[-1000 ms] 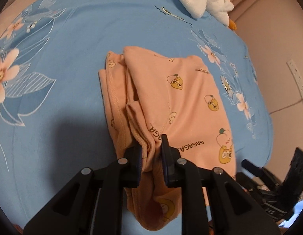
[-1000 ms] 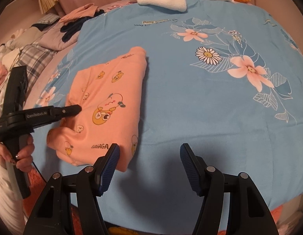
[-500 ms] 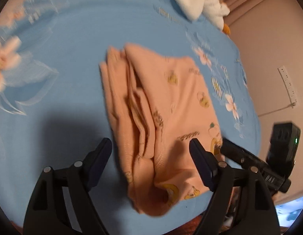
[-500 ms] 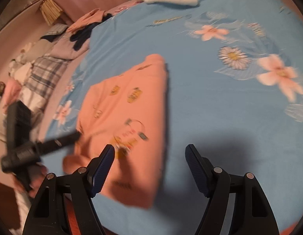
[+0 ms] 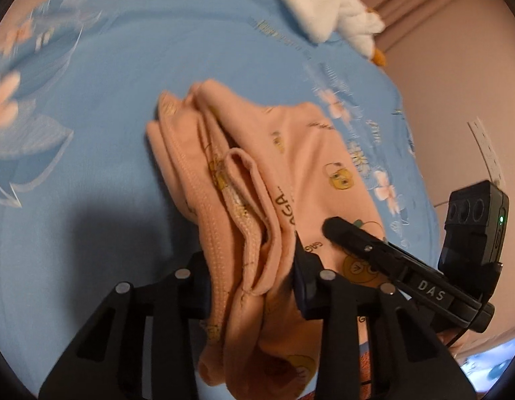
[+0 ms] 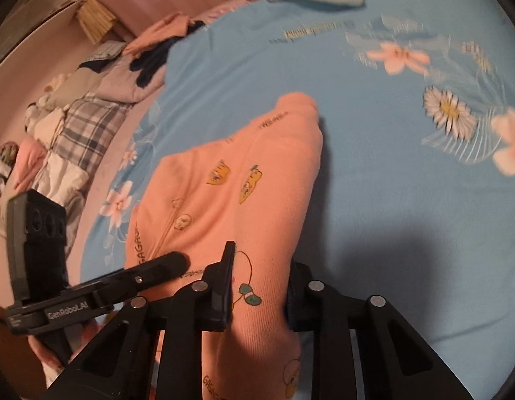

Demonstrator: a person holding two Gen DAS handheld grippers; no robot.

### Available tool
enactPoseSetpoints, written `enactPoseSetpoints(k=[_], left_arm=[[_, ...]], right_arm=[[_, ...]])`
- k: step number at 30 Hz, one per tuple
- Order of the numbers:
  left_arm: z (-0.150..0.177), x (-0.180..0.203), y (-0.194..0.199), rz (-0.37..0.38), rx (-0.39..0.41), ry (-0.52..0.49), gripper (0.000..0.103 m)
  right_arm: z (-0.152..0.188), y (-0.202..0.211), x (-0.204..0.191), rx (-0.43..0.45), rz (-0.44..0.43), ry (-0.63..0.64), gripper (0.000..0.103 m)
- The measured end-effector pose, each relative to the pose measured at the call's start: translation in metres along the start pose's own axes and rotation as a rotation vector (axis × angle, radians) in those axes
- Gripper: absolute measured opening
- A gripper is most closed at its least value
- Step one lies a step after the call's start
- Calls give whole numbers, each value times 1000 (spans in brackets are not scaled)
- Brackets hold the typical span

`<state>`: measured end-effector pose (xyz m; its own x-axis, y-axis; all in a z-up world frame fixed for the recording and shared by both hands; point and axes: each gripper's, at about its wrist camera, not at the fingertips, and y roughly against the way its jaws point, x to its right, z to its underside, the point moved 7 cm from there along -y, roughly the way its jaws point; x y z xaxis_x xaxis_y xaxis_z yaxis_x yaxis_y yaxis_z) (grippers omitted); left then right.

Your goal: Fold small clothes

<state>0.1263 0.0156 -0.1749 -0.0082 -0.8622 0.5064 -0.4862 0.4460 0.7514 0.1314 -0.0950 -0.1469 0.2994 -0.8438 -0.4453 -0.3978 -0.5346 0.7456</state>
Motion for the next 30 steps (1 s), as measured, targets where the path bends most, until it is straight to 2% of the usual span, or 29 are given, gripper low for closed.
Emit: enactPoseSetpoints(k=[6,8,13,16,21,30], left_arm=[[-20,47,30,29,102,-119,35],[-27,60,30,42,126,-143,36],[-41,81,13,30,140,-193,36],[-46,87,-8,5,120,-211,36],[-49,78,-42,-31,50,-203,36],[-37,45,-75,-95,-62,-125,38]], right_arm=[[-27,45,-7,122,2,58,25],[-39,60,-3,165,20,74,25],[-55,65,17,200,82,89,25],[-58,59,34,194,107,74,25],[-53,36,61,135,107,11,25],[-38,2,70,58,162,7,25]])
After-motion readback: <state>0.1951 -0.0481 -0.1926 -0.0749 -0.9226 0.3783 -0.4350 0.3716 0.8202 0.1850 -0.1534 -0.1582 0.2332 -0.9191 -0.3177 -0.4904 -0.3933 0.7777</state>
